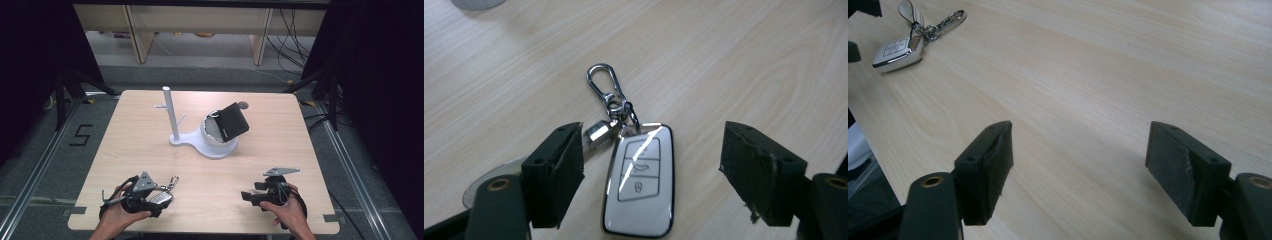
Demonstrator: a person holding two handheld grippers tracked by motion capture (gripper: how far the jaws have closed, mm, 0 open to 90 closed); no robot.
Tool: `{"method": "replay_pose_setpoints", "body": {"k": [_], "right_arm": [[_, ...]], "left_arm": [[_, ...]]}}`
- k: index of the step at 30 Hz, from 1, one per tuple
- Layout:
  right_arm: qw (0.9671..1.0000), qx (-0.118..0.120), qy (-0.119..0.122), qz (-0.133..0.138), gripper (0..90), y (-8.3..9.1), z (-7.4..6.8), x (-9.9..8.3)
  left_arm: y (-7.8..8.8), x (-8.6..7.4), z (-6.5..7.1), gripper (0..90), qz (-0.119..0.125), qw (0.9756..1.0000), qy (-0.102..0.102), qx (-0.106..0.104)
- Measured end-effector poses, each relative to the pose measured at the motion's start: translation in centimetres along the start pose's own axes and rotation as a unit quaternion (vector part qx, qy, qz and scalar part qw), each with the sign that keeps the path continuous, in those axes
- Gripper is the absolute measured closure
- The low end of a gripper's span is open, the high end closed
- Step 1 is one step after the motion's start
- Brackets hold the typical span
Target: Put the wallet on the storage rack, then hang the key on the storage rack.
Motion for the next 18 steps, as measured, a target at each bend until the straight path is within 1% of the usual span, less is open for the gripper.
{"method": "replay_pose_setpoints", "body": {"k": [1,2,3,4,5,6,7,8,9,10,11,12,13,14,15,16,18], "right_arm": [[1.0,-0.002,0.005,-0.002,27.8,0.1,-0.1,-0.2],[1.0,-0.006,0.004,-0.005,27.8,0.2,-0.1,-0.3],[1.0,-0.006,0.004,-0.005,27.8,0.2,-0.1,-0.3],[0.9999,-0.003,-0.006,-0.01,27.8,0.2,-0.6,-0.5],[0.9999,-0.003,-0.006,-0.01,27.8,0.2,-0.6,-0.5],[0.9999,-0.005,0.013,-0.006,27.8,0.2,-0.4,-0.5],[0.9999,-0.005,0.013,-0.006,27.8,0.2,-0.4,-0.5],[0.9999,-0.005,-0.005,-0.014,27.8,0.2,-0.7,-0.6],[0.9999,-0.003,0.005,-0.012,27.8,0.2,-0.6,-0.6],[0.9999,-0.005,0.006,-0.006,27.8,0.1,-0.6,-0.6],[0.9999,-0.006,0.01,-0.008,27.8,0.2,-0.6,-0.6],[0.9999,-0.001,0.008,-0.012,27.8,0.2,-0.6,-0.7],[0.9999,-0.001,0.008,-0.012,27.8,0.2,-0.6,-0.7],[0.9998,-0.003,0.015,-0.011,27.8,0.2,-0.4,-0.7],[0.9998,-0.005,0.016,-0.011,27.8,0.2,-0.3,-0.7],[0.9998,0.003,-0.005,-0.017,27.8,0.1,-0.7,-0.9],[0.9999,0.002,-0.002,-0.016,27.8,0.0,-0.6,-0.9]], "left_arm": [[-0.2,0.1,-0.1,25.0,0.001,1.0,0.002,0.0],[-0.5,0.1,-0.3,25.0,-0.001,1.0,0.002,0.003],[-0.5,0.1,-0.3,25.1,-0.001,1.0,0.002,0.003],[-0.9,0.1,-0.4,25.1,-0.004,1.0,0.003,-0.001],[-0.9,0.1,-0.4,25.1,-0.004,1.0,0.003,-0.001],[-1.0,0.1,-0.5,25.1,-0.006,0.9999,0.007,0.005],[-1.2,0.2,-0.5,25.1,-0.006,1.0,0.007,0.003],[-1.4,0.2,-0.6,25.2,-0.008,0.9999,0.007,0.004],[-1.6,0.3,-0.7,25.2,-0.01,0.9999,0.006,0.006],[-1.7,0.4,-0.8,25.3,-0.011,0.9999,0.003,0.0],[-1.7,0.5,-0.8,25.3,-0.014,0.9999,0.008,0.001],[-2.0,0.6,-0.9,25.8,-0.01,0.9999,0.013,0.005],[-2.0,0.8,-1.1,25.8,-0.018,0.9998,0.004,-0.002],[-2.2,1.0,-1.3,26.0,-0.02,0.9998,0.005,0.0],[-2.4,1.1,-1.3,26.2,-0.016,0.9998,0.007,0.003],[-2.7,1.5,-1.5,27.0,-0.022,0.9997,0.007,0.003],[-2.9,1.7,-1.6,28.0,-0.026,0.9996,0.005,0.002]]}}
Point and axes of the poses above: each handheld gripper's, and its own axes: y roughly backward along the jaws, x roughly out of its top, z roughly to its right, the point moved 6 cm from there along -y, roughly forward along the jaws, and after that the axes turned 15 degrees about z, right-handed, at the moved point
